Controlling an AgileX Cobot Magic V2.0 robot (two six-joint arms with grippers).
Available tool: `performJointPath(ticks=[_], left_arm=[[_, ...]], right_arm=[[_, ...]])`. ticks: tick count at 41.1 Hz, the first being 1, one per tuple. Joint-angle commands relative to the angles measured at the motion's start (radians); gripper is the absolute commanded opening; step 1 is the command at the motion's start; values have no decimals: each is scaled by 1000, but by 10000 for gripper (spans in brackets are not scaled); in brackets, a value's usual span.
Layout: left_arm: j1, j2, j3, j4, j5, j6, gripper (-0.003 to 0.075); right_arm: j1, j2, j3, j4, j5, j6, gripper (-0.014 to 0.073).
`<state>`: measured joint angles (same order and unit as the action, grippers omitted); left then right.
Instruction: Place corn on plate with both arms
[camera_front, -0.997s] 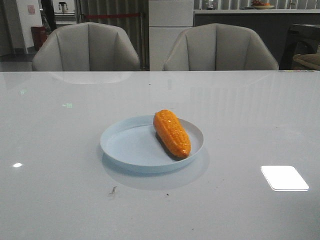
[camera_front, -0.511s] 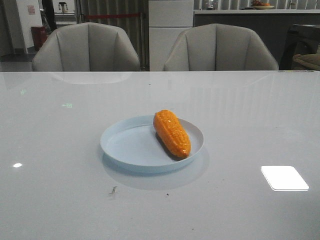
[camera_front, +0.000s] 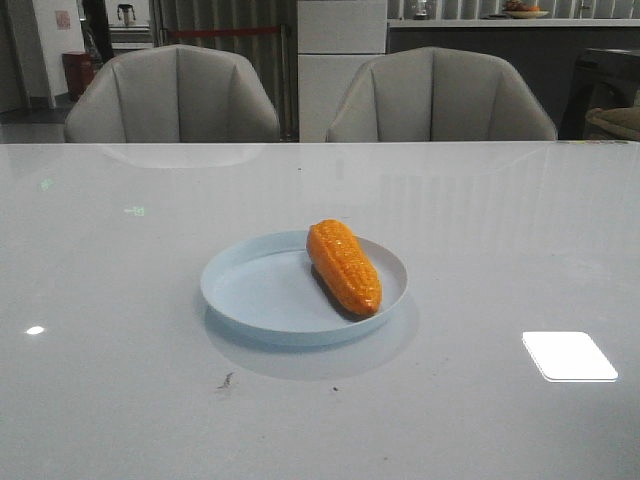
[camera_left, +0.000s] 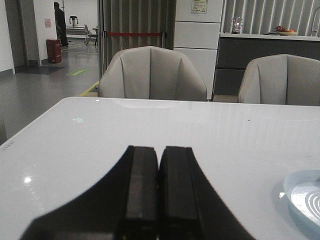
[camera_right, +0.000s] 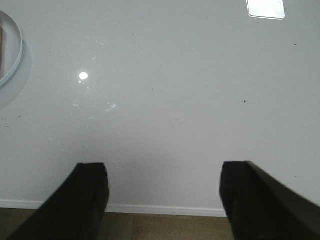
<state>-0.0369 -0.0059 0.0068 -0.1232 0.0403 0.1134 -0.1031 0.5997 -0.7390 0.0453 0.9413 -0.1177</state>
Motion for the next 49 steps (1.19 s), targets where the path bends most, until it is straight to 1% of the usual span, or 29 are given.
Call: performJointPath(ticks=[1, 34, 38, 42, 49], left_arm=[[0, -17, 37, -11, -84, 0, 89], [0, -17, 37, -11, -84, 0, 89], [0, -17, 37, -11, -84, 0, 89], [0, -17, 37, -11, -84, 0, 89], [0, -17, 37, -11, -84, 0, 89]], right_arm=[[-9, 2, -28, 3, -62, -8, 573], [-8, 0, -28, 0, -62, -8, 573], [-5, -36, -28, -15, -62, -8, 573], [25, -100, -27, -58, -62, -8, 573], [126, -253, -27, -176, -70, -8, 573]])
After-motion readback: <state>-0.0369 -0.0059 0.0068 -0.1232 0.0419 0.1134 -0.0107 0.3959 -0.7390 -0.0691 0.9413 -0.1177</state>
